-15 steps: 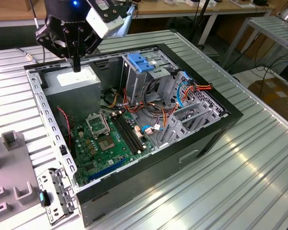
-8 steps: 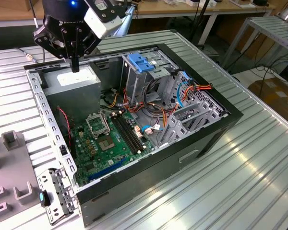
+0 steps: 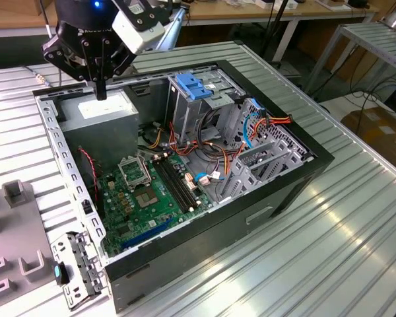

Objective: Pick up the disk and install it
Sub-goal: 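Reach for the disk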

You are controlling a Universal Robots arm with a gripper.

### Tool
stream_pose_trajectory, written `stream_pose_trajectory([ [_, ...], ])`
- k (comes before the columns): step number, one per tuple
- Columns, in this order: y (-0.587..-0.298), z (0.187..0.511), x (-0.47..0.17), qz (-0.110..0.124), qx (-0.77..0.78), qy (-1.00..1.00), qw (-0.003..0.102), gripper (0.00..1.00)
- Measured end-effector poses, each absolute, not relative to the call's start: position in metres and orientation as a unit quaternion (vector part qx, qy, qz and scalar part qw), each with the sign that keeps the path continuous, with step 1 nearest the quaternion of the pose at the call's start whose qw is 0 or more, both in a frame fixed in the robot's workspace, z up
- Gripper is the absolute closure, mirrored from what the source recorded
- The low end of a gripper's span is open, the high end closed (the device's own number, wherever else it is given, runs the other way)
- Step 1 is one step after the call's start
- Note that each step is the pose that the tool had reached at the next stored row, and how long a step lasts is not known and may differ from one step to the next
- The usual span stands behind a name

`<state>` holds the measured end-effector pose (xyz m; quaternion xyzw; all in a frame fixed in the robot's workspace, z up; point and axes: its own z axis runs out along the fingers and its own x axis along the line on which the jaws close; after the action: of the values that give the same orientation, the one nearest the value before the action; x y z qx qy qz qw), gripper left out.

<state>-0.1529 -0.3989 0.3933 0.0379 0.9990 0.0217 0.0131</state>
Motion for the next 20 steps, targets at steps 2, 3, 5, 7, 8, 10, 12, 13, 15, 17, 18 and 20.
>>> stream_pose_trajectory([
  [2,-0.399,0.393,-0.154,0.022,0.038,0.999,0.013,0.89],
  [3,-0.399,0.393,-0.154,0.022,0.038,0.999,0.013,0.89],
  [5,-0.399,0.393,-0.155,0.022,0.038,0.999,0.013,0.89],
  [7,-0.399,0.393,-0.156,0.022,0.038,0.999,0.013,0.89],
  [8,-0.399,0.393,-0.157,0.022,0.038,0.999,0.013,0.89],
  [10,-0.399,0.393,-0.158,0.022,0.038,0.999,0.013,0.89],
  [12,-0.399,0.393,-0.16,0.022,0.038,0.999,0.013,0.89],
  [13,-0.399,0.393,-0.16,0.022,0.038,0.999,0.013,0.89],
  [15,-0.399,0.393,-0.161,0.022,0.038,0.999,0.013,0.89],
  [17,-0.399,0.393,-0.162,0.022,0.038,0.999,0.013,0.89],
  [18,-0.399,0.393,-0.163,0.022,0.038,0.999,0.013,0.89],
  [20,-0.399,0.393,-0.164,0.022,0.038,0.999,0.013,0.89],
])
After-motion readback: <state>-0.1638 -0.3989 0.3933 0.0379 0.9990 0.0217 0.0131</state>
